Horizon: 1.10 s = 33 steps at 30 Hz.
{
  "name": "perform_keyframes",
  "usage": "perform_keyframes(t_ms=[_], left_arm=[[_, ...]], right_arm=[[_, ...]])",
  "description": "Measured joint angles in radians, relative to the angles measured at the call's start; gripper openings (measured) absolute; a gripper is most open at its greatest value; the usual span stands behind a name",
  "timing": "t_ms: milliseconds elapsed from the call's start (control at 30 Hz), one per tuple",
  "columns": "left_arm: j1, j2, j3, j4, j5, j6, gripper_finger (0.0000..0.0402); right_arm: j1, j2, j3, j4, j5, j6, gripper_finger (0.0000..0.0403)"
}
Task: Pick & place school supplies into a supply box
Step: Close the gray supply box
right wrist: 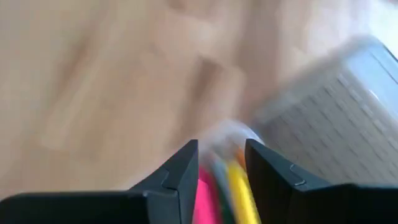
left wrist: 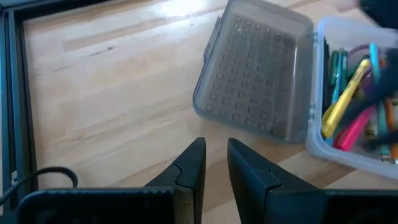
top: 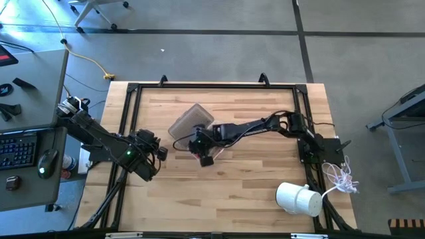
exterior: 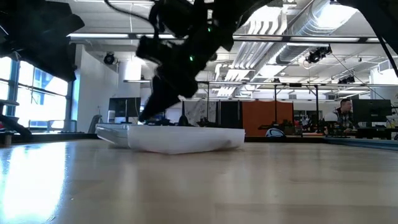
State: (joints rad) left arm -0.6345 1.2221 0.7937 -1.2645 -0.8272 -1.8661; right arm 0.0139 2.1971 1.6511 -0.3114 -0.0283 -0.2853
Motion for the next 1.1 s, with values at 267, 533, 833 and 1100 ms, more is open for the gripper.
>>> perform_keyframes(t_ms=[267, 533, 833, 1100], left_arm=[[0.0, 0.0, 0.0, 0.042, 0.071, -0.001, 0.0101], [0.0, 0.001, -0.003, 0.105, 0.005, 0.002, 0.0101], [0.0, 0.001, -0.061, 0.192, -0.04, 0.003, 0.0075], [0.001, 0.001, -0.096, 0.2, -0.057, 0.024, 0.0028]], right_arm=[[0.073, 0.0, 0.073, -0.069, -0.076, 0.041, 0.013], [0.173, 0.0, 0.039, 0.121, -0.016, 0.343, 0.0108], [0.291, 0.0, -0.039, 0.249, 0.03, 0.387, 0.0011], [0.335, 0.0, -0.039, 0.16, 0.23, 0.306, 0.0003]])
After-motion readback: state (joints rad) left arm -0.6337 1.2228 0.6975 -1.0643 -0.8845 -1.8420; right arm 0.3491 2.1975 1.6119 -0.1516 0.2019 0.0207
